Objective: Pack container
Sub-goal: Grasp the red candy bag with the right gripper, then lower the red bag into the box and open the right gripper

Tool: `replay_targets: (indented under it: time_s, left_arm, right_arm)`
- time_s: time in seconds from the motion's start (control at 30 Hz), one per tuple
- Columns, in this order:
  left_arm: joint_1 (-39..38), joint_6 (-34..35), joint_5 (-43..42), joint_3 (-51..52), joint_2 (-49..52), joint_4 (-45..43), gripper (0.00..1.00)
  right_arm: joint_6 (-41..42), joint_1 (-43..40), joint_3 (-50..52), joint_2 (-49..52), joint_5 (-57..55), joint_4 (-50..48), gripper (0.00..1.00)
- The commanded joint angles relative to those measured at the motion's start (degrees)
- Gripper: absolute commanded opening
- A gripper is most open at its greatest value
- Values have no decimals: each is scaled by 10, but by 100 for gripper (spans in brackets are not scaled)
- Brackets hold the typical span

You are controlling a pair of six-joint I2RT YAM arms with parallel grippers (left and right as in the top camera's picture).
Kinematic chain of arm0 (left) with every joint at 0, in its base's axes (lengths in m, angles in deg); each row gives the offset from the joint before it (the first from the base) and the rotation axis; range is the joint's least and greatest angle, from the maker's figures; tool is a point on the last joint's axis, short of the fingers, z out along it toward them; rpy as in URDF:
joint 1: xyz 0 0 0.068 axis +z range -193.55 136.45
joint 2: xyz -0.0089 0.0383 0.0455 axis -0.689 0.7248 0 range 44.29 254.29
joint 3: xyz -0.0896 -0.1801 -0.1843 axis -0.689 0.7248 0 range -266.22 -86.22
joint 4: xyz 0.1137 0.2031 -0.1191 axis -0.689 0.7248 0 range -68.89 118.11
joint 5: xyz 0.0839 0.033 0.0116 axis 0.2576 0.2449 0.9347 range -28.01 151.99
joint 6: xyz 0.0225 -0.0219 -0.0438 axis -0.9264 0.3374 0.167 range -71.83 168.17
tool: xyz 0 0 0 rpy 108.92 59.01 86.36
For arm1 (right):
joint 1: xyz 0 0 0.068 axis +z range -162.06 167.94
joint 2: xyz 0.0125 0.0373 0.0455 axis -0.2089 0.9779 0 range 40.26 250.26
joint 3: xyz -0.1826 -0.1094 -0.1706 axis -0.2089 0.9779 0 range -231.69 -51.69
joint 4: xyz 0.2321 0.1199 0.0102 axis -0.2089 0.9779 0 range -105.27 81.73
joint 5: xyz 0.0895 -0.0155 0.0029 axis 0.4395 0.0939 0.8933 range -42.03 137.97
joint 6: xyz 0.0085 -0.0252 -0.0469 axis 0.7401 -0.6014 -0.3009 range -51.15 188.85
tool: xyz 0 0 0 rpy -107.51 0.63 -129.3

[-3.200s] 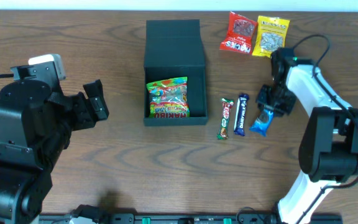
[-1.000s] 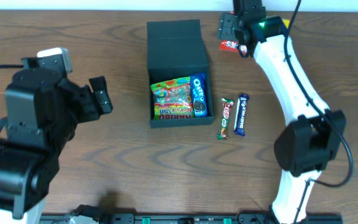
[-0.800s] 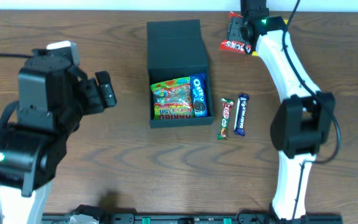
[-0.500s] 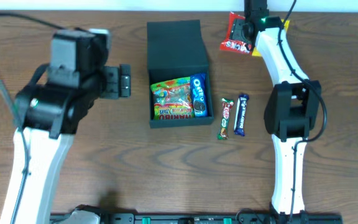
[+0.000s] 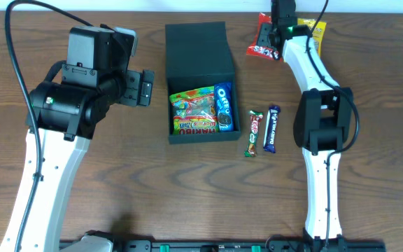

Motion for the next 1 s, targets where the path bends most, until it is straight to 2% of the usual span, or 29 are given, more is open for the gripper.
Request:
replay_targets:
  time_s: [0.0,0.1,0.23,0.43,0.57,0.8,0.97]
  left_arm:
    - [1,-8,-3,-9,-3,0,95]
    - [1,-8,-3,-9,-3,0,95]
    - [1,-8,-3,-9,-3,0,95]
    - [1,-8,-4,-9,-6,2,95]
    - [1,-8,-4,-9,-14,2,95]
    - [1,-8,-4,-9,-21,2,95]
    - [1,-8,-4,-9,-23,2,95]
  right_arm:
    - [2,-2,-9,18,5,9,42]
    - [2,-2,-9,18,5,19,20]
    - [2,-2,-30,14,7,46,2]
    - [-15,2,-149,-16,7,162,1]
    - [-71,18,-228,-58,7,278,1]
    - [-66,31,-200,-200,72,400,1]
    - [-67,16,-70,-321,71,401,1]
